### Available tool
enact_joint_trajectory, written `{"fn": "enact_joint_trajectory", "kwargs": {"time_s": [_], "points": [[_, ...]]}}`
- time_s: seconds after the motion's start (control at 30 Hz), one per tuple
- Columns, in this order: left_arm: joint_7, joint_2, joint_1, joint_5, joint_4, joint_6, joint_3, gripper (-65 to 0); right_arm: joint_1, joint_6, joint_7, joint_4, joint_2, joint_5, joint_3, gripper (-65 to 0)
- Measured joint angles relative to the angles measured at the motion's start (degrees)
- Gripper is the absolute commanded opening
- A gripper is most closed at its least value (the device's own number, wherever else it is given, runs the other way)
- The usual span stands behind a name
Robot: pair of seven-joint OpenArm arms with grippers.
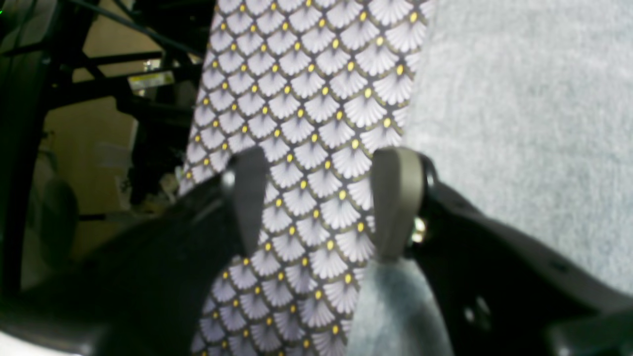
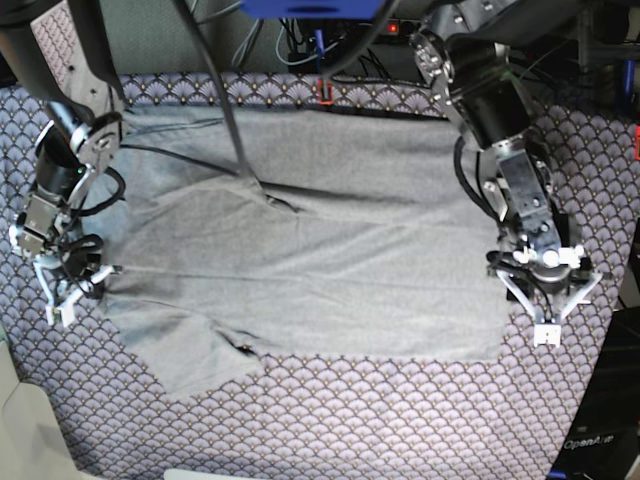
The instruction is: Fold the T-shirt properly
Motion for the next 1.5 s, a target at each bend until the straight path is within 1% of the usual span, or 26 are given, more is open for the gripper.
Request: {"fn": "enact_joint_trajectory", "kwargs": {"time_s": [0.13, 0.2, 0.3, 0.33, 0.4, 0.43, 0.57, 0.63, 0.7, 0.77, 0.83, 0.9, 1.0, 1.1, 1.27, 1.33, 1.4, 1.5], "points": [[-0.79, -0.33, -3.8, 0.0, -2.91, 0.81, -0.35, -31.2, -0.15, 0.02, 0.39, 0.0, 0.0, 0.04, -0.2, -65.0], [-0.87, -0.79, -6.51, -0.02, -6.73, 0.76, -0.33, -31.2, -0.15, 0.02, 0.42, 0.02, 0.0, 0.07, -0.2, -65.0], [-1.42, -2.93, -10.21, -1.16, -14.75, 0.48, -0.26, -31.2, -0.17, 0.02, 0.46, 0.02, 0.0, 0.07, -0.24, -65.0], [-2.47, -3.96, -11.32, -2.84, -17.68, 0.9, -0.37, -31.2, -0.15, 0.02, 0.28, 0.02, 0.0, 0.07, -0.26, -65.0], [-5.2, -5.79, -12.61, -6.56, -22.18, 0.68, -0.31, -31.2, -0.17, 0.02, 0.31, 0.02, 0.0, 0.07, -0.26, -65.0], [-5.92, -6.51, -12.94, -7.91, -23.71, 0.63, -0.33, -31.2, -0.17, 0.02, 0.35, 0.02, 0.0, 0.04, -0.26, -65.0], [-11.93, -9.53, -13.75, -13.6, -30.29, 0.87, -0.33, -31.2, -0.17, 0.02, 0.24, 0.02, 0.0, 0.07, -0.31, -65.0], [-15.1, -10.67, -14.78, -15.63, -34.49, 3.28, -0.31, -31.2, -0.15, 0.02, 0.24, 0.02, 0.02, 0.07, -0.31, -65.0], [-18.58, -11.61, -16.35, -16.76, -39.71, 7.72, -0.28, -31.2, -0.33, 0.02, 0.28, 0.02, 0.11, 0.07, -0.33, -65.0], [-22.62, -13.0, -17.84, -18.32, -45.59, 9.27, -0.17, -31.2, -0.83, 0.02, 1.16, 0.07, 0.13, 0.13, -0.42, -65.0], [-27.06, -14.14, -18.88, -19.61, -51.3, 9.22, -0.13, -31.2, -1.14, 0.02, 1.51, 0.09, 0.15, 0.68, -0.42, -65.0], [-31.36, -14.45, -18.97, -19.91, -55.49, 9.4, -0.07, -31.2, -1.27, 0.02, 1.7, 0.13, 0.15, 0.72, -0.42, -65.0], [-36.09, -14.1, -19.19, -19.69, -59.23, 9.38, 0.02, -31.2, -1.27, 0.02, 1.68, 0.13, 0.15, 0.7, -0.42, -65.0], [-39.06, -13.66, -20.55, -19.69, -61.02, 9.38, 0.04, -31.2, -1.27, 0.02, 1.7, 0.13, 0.13, 0.72, -0.42, -65.0], [-42.73, -13.81, -23.26, -19.74, -64.98, 9.25, 0.02, -31.2, -1.27, 0.02, 1.68, 0.13, 0.11, 0.72, -0.42, -65.0], [-43.78, -13.9, -23.8, -19.69, -67.1, 10.23, 0.02, -31.2, -1.27, 0.02, 1.68, 0.13, 0.11, 0.7, -0.42, -65.0], [-45.24, -13.9, -24.13, -19.69, -69.0, 10.23, 0.02, -31.2, -1.27, 0.02, 1.68, 0.13, 0.11, 0.7, -0.42, -65.0], [-46.01, -13.77, -24.35, -19.67, -70.51, 10.23, 0.09, -31.2, -1.27, 0.02, 1.7, 0.13, 0.11, 0.72, -0.42, -65.0]]}}
